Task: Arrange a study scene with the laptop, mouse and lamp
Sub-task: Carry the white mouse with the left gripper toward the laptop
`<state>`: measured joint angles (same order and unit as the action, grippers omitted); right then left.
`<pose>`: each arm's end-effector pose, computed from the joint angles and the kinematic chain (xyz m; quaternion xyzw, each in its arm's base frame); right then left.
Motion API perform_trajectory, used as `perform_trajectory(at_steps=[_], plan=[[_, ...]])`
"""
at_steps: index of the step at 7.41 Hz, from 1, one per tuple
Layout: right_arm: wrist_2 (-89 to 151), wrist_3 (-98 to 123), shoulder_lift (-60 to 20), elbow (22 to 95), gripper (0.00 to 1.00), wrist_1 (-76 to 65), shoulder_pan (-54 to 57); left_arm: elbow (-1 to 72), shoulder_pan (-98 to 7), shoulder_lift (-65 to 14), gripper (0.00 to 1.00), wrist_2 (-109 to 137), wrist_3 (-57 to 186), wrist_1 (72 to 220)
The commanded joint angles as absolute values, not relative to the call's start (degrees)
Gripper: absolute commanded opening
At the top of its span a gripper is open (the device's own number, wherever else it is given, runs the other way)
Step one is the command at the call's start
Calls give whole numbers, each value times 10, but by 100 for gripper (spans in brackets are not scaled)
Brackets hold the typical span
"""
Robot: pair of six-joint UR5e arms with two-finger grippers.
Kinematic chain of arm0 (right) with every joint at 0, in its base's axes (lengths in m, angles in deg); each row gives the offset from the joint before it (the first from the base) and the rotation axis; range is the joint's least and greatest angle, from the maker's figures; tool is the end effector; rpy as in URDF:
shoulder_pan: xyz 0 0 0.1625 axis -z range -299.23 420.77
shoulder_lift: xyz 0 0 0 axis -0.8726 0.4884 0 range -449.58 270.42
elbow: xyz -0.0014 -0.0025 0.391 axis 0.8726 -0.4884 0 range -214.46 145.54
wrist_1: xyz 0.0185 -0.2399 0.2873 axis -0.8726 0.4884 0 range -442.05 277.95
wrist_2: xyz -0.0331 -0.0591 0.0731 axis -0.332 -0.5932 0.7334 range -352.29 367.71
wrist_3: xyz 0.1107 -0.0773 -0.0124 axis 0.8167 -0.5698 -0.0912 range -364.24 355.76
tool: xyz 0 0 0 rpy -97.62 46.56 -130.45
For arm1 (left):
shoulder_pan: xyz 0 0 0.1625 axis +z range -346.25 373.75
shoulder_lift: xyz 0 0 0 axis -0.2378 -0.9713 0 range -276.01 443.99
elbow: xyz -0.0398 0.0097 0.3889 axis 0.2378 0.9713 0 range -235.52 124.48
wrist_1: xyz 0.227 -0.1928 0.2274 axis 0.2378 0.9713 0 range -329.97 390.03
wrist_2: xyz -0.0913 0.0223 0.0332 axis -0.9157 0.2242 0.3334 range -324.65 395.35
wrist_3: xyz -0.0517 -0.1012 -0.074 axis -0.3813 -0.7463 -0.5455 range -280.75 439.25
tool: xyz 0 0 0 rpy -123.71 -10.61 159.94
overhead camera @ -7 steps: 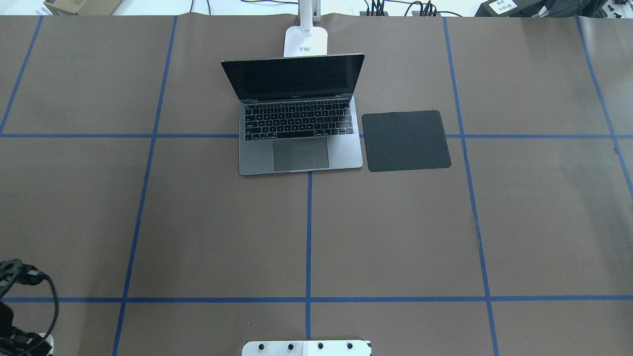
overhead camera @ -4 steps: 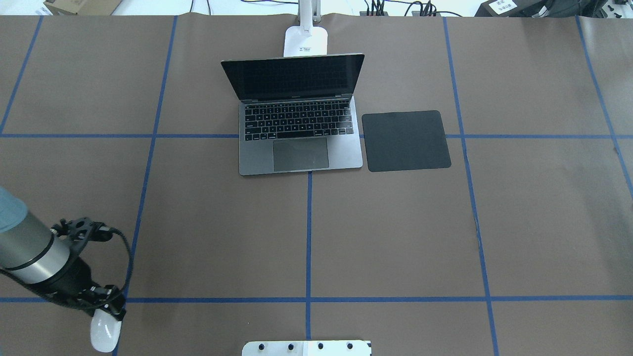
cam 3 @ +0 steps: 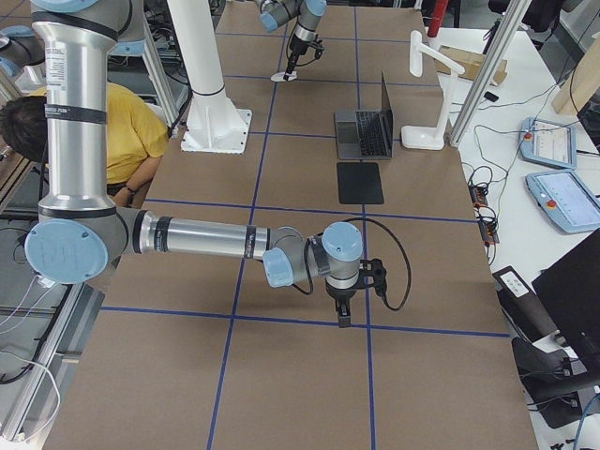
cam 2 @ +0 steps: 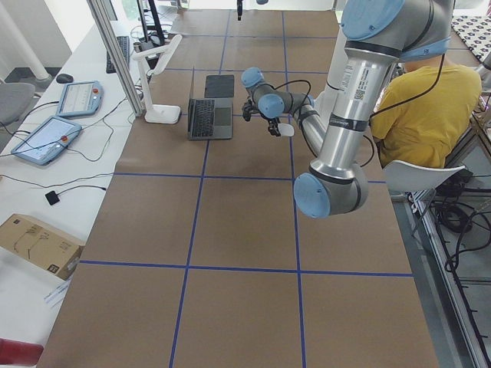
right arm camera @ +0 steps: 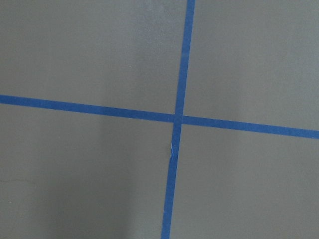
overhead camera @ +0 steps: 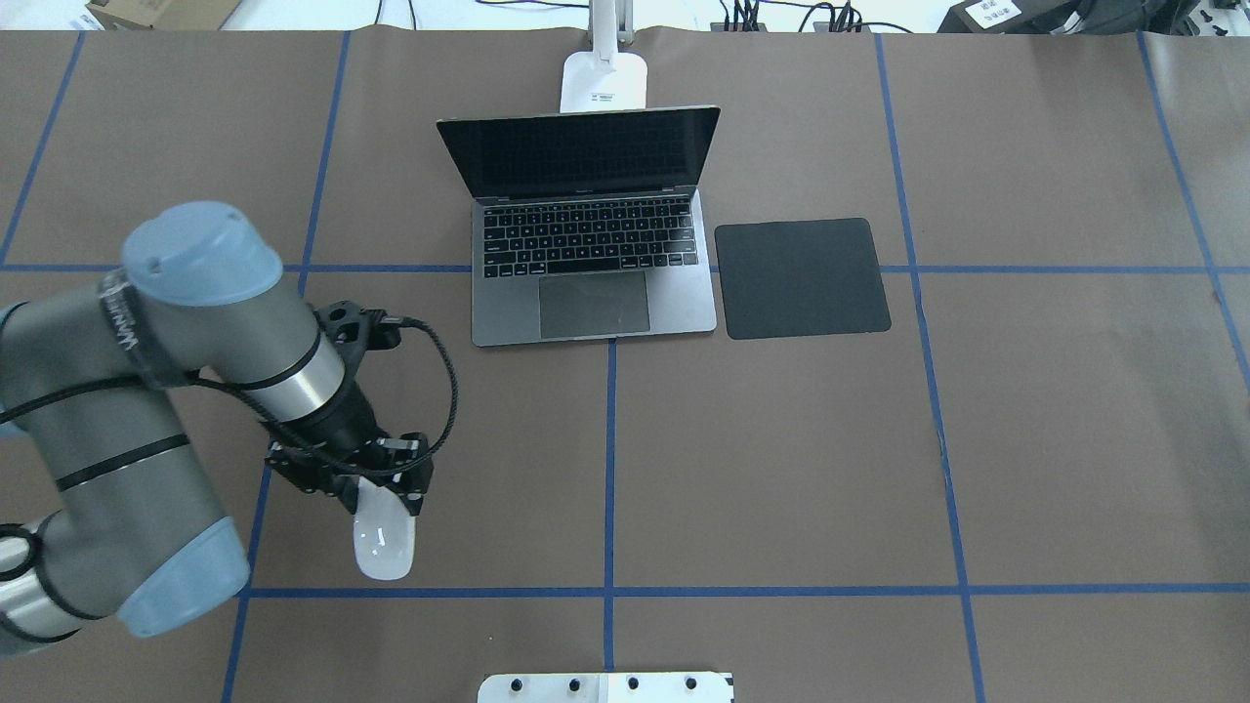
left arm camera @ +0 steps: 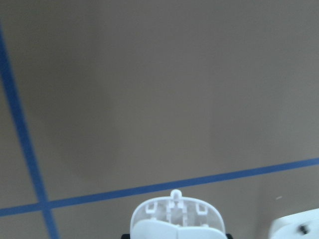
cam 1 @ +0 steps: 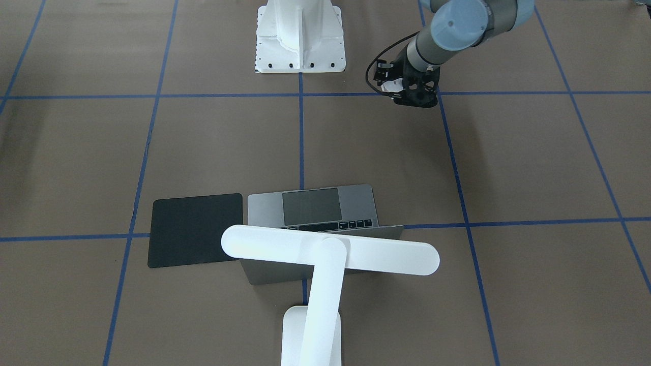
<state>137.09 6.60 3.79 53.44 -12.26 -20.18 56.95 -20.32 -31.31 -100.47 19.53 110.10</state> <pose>-0.0239 -0.4506 0.6622 0.0612 -0.3500 -0.0286 0.9343 0.4264 -0.3320 0.2703 -0.1527 0.4489 0.0973 0.8751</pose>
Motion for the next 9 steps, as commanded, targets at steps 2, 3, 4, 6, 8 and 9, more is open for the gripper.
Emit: perform_trajectory(at_steps=[2, 3, 4, 6, 8, 9], plan=[[1371, 67, 39, 533, 100, -118, -203, 414, -212, -516, 46, -992, 166, 1062], [1371, 68, 39, 526, 100, -119, -202, 337, -214, -577, 45, -983, 162, 1076], [1371, 68, 39, 524, 100, -119, -202, 236, -221, -631, 46, -972, 146, 1143], [1373, 68, 39, 523, 100, -119, -203, 78, -229, -709, 46, -949, 130, 1261], [1373, 69, 41, 521, 100, -118, -203, 17, -228, -769, 45, -927, 105, 1279], [1373, 69, 41, 521, 100, -118, -203, -40, -226, -805, 45, -898, 80, 1312]])
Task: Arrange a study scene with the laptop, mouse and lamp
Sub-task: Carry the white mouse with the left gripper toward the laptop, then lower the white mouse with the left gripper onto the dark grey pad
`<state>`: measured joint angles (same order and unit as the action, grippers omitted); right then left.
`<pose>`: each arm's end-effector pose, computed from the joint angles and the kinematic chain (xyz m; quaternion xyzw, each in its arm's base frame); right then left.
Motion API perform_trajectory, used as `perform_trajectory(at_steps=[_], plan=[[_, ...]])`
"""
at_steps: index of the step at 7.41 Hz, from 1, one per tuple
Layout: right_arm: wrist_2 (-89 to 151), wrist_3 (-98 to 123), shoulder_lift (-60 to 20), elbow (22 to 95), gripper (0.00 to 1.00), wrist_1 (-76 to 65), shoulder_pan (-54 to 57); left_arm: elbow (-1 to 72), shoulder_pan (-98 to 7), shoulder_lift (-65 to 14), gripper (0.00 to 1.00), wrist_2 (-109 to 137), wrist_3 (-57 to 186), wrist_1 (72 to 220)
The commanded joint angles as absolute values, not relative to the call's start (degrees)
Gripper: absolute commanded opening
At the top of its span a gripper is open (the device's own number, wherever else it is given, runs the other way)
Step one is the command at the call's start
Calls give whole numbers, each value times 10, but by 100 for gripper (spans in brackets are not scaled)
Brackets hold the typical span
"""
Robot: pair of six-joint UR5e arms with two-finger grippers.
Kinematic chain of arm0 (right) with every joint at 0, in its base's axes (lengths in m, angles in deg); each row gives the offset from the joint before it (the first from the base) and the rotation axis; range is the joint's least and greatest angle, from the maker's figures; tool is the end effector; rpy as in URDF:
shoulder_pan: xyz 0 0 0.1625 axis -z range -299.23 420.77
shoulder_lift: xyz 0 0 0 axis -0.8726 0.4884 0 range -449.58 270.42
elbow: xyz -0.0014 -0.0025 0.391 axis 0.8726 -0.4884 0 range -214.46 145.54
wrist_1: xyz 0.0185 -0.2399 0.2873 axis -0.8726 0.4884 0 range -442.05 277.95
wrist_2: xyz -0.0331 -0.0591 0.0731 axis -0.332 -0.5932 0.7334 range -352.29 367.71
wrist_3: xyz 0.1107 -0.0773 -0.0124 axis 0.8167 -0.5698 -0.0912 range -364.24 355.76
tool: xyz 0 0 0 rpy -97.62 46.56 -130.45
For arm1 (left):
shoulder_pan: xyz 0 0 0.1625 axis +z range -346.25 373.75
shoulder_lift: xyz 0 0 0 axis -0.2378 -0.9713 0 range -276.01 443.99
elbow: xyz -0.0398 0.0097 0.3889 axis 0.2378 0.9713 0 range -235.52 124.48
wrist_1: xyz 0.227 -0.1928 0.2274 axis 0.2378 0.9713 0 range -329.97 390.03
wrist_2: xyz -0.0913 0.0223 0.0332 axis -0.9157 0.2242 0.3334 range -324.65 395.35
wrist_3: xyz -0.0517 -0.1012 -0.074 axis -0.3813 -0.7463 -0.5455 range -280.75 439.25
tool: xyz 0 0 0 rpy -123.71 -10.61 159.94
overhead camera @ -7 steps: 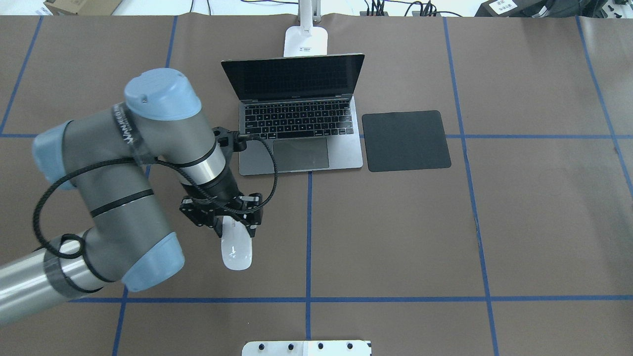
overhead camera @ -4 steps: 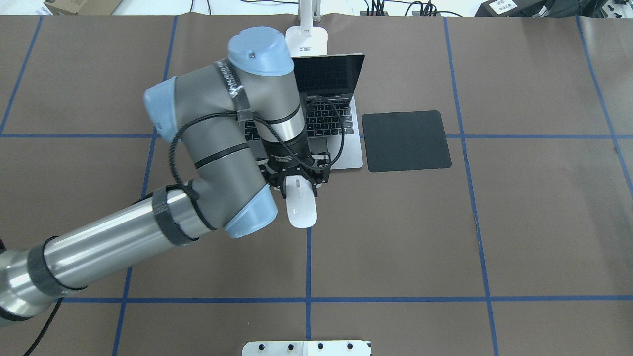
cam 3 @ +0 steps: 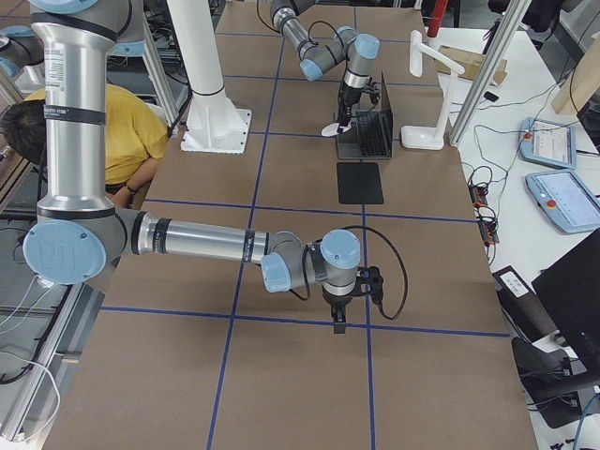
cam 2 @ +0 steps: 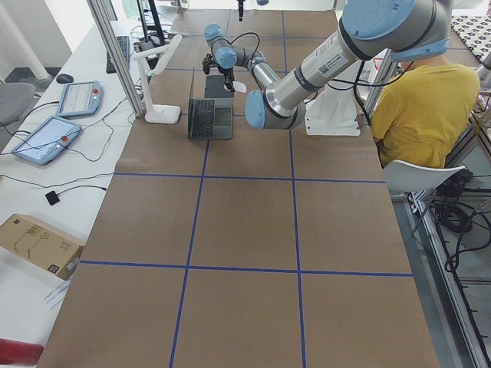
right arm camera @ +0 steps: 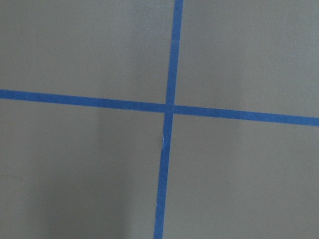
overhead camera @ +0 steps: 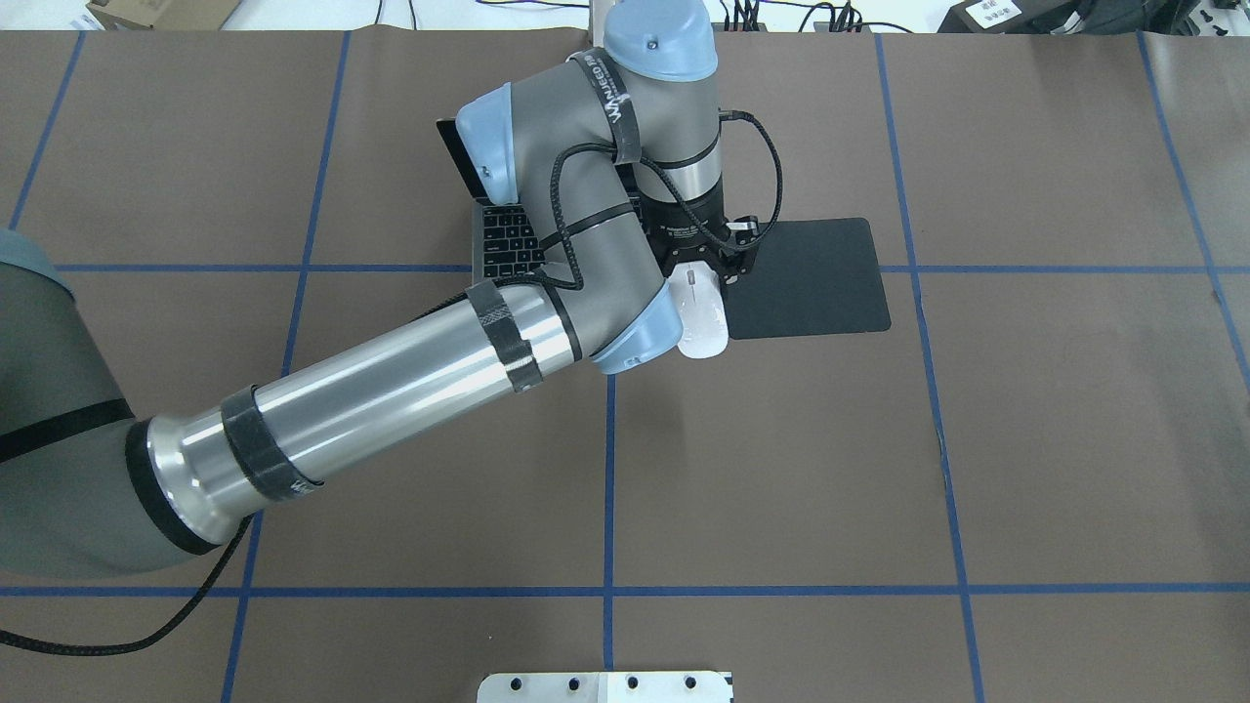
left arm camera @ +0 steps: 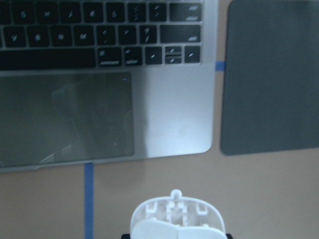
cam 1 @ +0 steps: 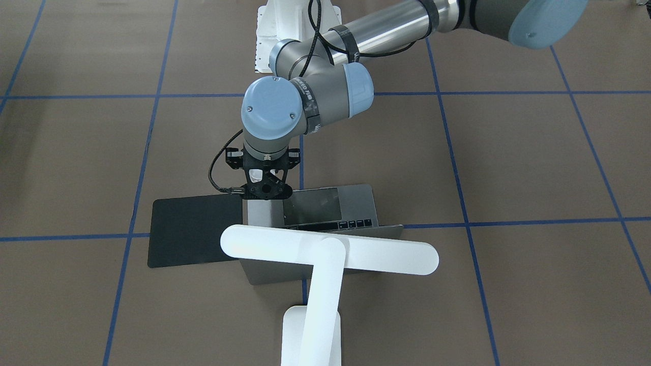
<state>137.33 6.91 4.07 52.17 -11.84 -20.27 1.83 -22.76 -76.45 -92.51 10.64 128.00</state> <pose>-0.0227 -0.4449 0.6754 0.0441 -0.3499 -0.0198 0.9355 0.6063 -0.5113 0.0822 -0.0835 0.4665 0.0103 0.8805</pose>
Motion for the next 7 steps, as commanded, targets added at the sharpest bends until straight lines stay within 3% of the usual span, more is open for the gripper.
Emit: perform_trajectory(at_steps=[1, 4, 7], plan=[[1373, 69, 45, 521, 100, -117, -203, -89, -224, -835, 45, -870, 59, 1344], [1375, 68, 56, 521, 100, -117, -204, -159, -175, -868, 45, -762, -17, 1434], [1375, 69, 59, 520, 100, -117, -204, -167, -125, -878, 46, -679, -60, 1444]])
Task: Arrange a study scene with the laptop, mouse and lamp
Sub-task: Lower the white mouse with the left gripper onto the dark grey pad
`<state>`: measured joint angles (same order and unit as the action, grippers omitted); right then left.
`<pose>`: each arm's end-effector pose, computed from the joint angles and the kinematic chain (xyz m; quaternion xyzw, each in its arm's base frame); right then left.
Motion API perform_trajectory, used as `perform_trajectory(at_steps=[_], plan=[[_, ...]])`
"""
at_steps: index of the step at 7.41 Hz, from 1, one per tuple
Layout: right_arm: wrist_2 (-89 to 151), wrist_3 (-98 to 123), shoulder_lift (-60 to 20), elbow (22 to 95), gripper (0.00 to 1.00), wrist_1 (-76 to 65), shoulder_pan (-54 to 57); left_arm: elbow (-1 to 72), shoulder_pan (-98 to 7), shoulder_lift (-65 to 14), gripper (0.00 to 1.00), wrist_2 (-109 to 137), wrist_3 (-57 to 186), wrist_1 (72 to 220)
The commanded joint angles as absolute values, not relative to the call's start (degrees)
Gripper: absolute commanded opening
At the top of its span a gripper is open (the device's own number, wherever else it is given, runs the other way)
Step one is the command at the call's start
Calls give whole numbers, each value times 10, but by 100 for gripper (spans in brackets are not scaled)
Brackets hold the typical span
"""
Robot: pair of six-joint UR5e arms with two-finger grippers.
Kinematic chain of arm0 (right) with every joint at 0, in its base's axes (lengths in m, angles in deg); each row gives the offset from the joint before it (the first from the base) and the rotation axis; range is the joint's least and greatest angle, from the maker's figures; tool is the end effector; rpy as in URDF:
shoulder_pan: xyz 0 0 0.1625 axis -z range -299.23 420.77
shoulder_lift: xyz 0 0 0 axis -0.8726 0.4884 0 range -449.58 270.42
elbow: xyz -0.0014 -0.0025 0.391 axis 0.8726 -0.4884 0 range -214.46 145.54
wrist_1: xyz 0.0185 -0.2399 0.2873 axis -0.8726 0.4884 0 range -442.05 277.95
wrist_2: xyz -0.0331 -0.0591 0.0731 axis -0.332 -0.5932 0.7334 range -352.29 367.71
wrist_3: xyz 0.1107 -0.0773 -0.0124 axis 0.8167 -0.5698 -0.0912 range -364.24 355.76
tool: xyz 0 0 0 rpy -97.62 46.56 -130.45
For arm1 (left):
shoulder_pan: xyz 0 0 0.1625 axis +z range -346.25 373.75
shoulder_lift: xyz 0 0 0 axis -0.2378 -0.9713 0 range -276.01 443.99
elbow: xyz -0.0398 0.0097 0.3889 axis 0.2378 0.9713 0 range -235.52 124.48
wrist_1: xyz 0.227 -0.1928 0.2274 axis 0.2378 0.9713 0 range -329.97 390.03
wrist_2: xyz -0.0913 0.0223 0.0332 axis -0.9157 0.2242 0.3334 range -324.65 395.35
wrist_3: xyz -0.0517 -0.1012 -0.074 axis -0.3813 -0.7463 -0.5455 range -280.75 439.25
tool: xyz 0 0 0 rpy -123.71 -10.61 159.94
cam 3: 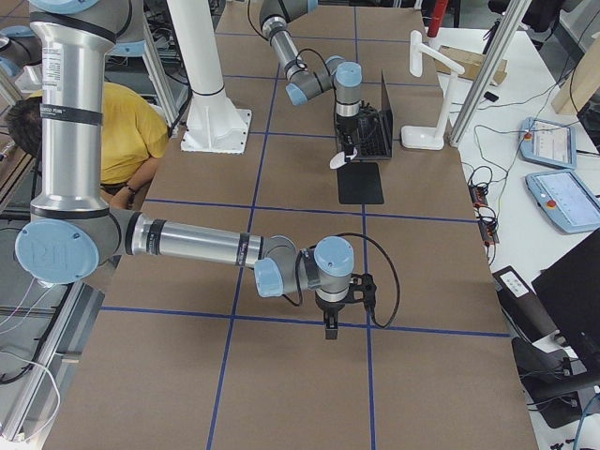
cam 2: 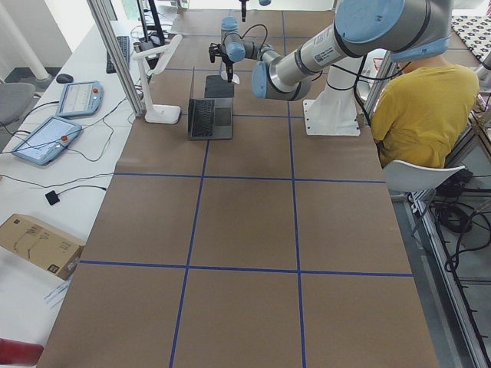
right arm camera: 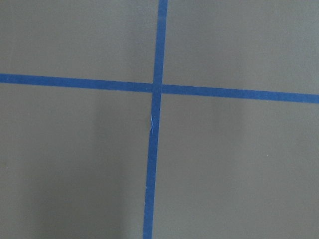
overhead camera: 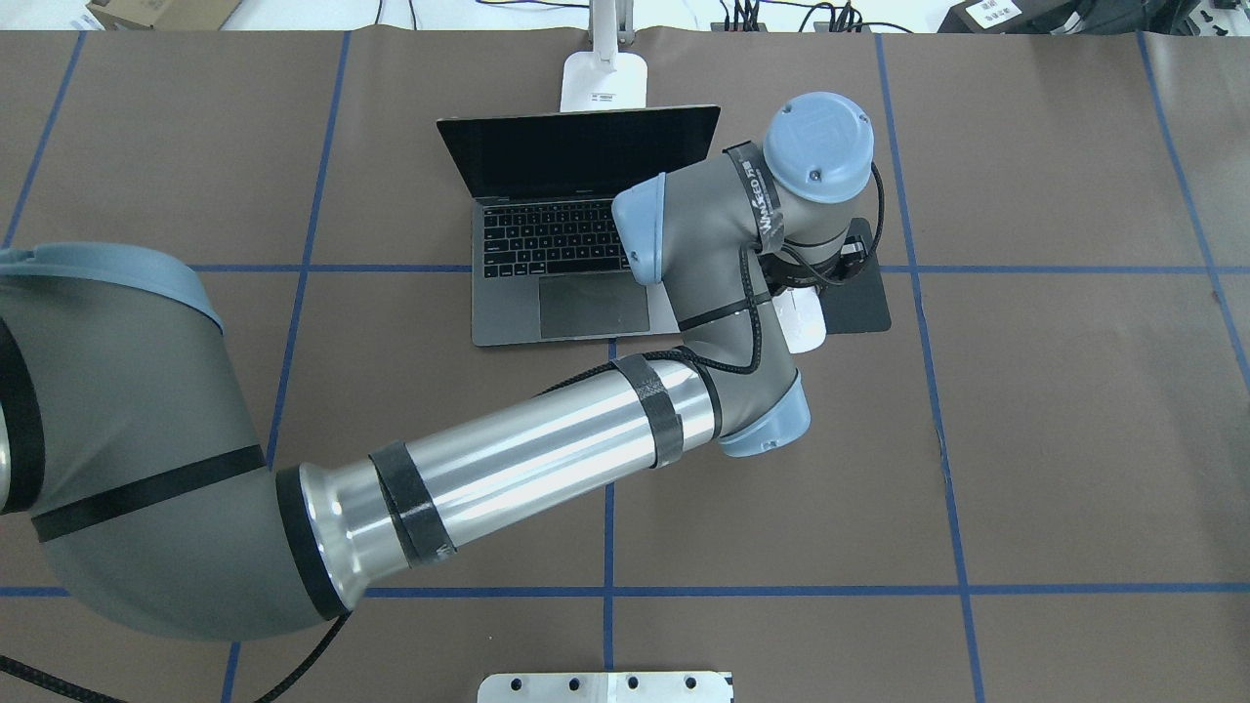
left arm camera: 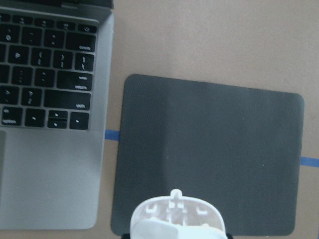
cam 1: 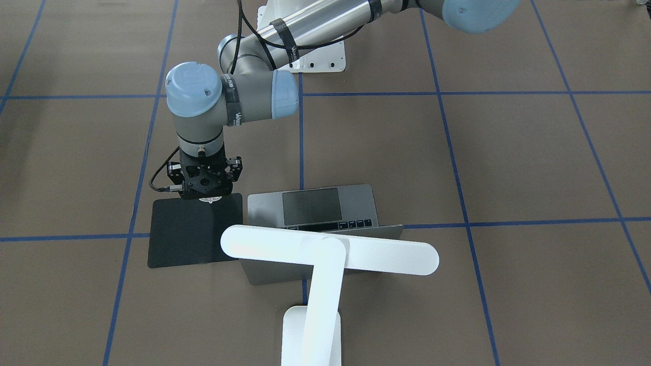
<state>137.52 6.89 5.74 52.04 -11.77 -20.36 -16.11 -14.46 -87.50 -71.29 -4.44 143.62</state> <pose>-0.0200 -0.4295 0.6890 0.0290 -0.3493 -0.0139 0.9365 0.7051 -0.4856 0.0349 0.0115 0.4707 -0.1021 0.8763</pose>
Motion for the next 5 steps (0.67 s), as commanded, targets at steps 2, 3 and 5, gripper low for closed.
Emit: perform_trajectory(at_steps=[2, 3, 5], plan=[[1377, 69, 61, 520, 100, -118, -203, -178, -126, -884, 46, -656, -69, 1459], [1377, 69, 60, 520, 100, -118, -203, -179, -130, -884, 46, -647, -69, 1460], [1377, 69, 60, 520, 100, -118, -203, -195, -144, -883, 47, -635, -70, 1474]])
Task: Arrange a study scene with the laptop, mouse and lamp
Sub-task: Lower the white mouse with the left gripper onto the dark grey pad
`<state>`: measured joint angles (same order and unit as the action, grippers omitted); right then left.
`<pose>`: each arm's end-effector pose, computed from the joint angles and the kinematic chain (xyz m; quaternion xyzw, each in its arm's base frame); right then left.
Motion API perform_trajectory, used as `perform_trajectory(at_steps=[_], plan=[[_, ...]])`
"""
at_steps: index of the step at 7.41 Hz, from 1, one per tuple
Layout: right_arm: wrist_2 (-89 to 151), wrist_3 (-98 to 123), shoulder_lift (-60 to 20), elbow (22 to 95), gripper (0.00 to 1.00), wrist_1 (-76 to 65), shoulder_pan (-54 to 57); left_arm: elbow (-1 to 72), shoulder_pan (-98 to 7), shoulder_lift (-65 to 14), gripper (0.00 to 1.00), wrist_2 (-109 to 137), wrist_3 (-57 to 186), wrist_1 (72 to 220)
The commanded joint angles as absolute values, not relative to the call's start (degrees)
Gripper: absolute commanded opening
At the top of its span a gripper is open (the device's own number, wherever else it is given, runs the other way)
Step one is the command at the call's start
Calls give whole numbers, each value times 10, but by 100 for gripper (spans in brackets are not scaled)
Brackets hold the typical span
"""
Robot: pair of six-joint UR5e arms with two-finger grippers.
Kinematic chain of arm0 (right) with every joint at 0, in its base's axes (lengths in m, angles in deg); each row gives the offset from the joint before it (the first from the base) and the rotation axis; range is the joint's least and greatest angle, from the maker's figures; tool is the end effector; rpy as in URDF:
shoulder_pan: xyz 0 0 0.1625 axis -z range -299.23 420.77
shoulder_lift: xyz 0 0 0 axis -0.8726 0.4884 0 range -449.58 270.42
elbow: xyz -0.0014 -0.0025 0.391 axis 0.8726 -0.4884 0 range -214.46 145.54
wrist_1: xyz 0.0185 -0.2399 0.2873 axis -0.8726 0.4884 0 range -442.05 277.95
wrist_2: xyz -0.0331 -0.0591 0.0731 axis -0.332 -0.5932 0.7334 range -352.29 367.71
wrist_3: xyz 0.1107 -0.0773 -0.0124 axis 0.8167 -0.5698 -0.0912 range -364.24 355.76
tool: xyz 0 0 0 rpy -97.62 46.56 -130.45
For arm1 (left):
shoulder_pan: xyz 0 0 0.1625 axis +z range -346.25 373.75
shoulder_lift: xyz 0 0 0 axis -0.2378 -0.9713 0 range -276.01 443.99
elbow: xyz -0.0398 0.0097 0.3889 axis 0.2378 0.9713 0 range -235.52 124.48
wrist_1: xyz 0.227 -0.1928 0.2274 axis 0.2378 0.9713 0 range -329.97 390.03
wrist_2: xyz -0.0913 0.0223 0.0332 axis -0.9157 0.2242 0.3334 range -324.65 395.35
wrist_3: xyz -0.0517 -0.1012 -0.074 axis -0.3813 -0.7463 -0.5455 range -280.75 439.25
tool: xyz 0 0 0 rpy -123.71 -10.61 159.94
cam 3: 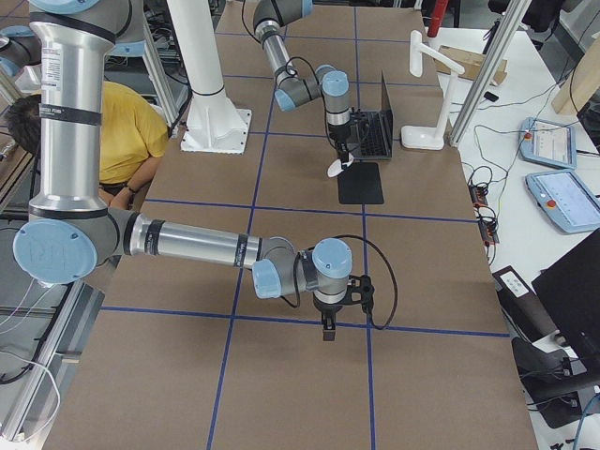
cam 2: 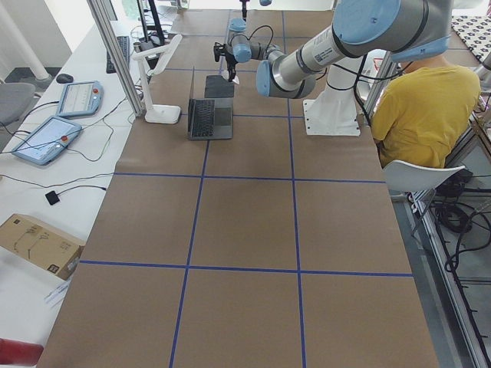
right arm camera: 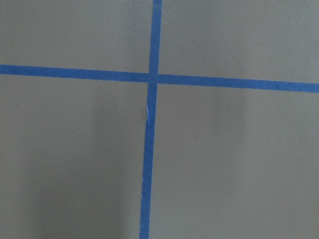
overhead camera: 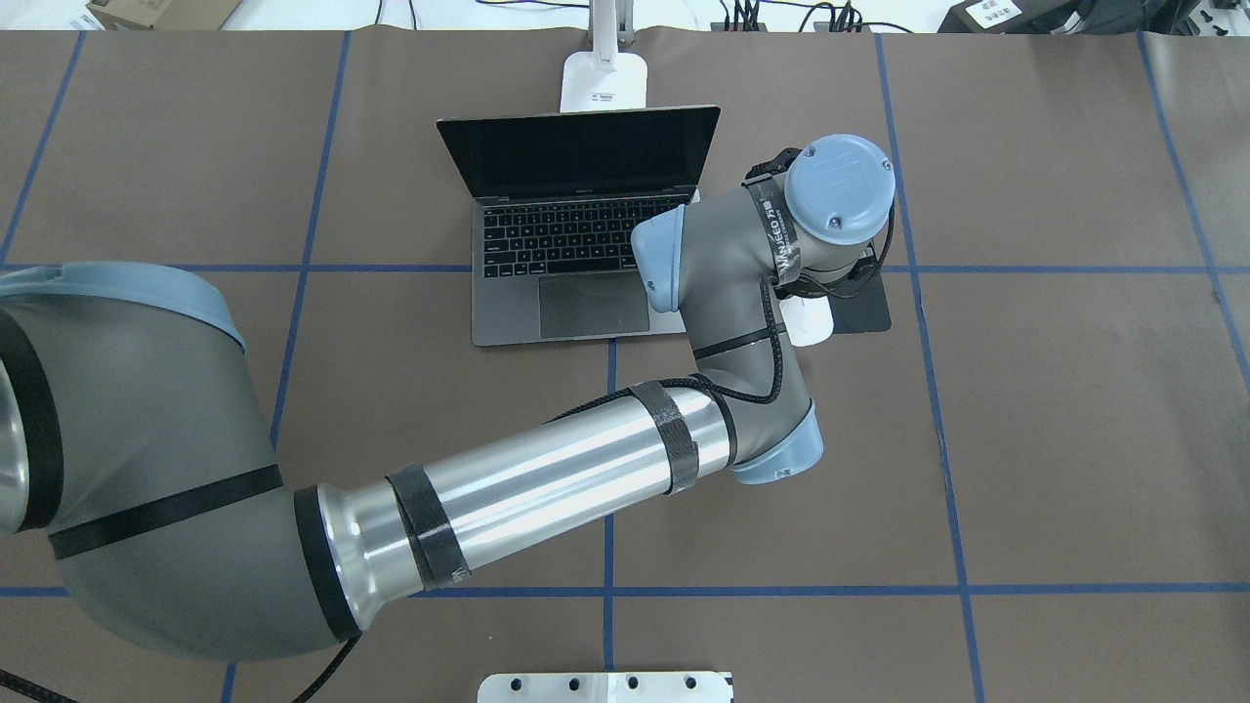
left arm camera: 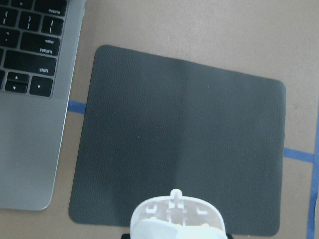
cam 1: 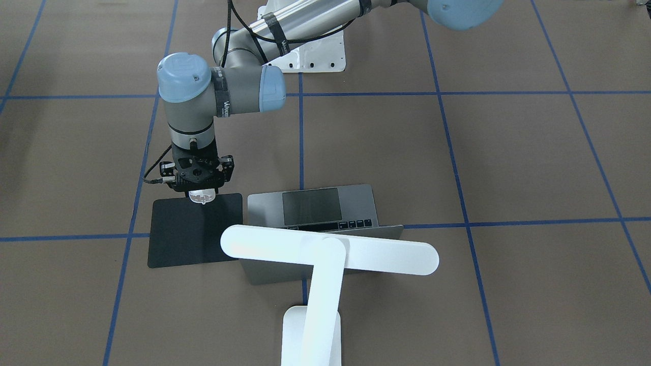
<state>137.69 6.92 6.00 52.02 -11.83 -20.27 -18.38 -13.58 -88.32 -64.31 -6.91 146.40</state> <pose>-0.0206 -0.4270 0.6907 0.0266 -0.3504 -0.0138 0.9361 0.7124 -0.4928 0.0354 0.0536 0.4692 -0.1407 0.8701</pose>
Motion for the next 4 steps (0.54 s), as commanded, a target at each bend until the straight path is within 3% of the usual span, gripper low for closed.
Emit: perform_trajectory(at_steps=[1, 2, 3, 4], plan=[[1377, 69, 60, 520, 100, -118, -203, -216, -151, -883, 47, -623, -69, 1491], [1377, 69, 60, 520, 100, -117, -203, -225, -151, -883, 47, -619, -69, 1493], [1377, 69, 60, 520, 100, -117, -203, -225, -151, -883, 55, -619, -69, 1494], [1377, 69, 60, 520, 100, -118, -203, -225, -150, -883, 76, -620, -69, 1494]])
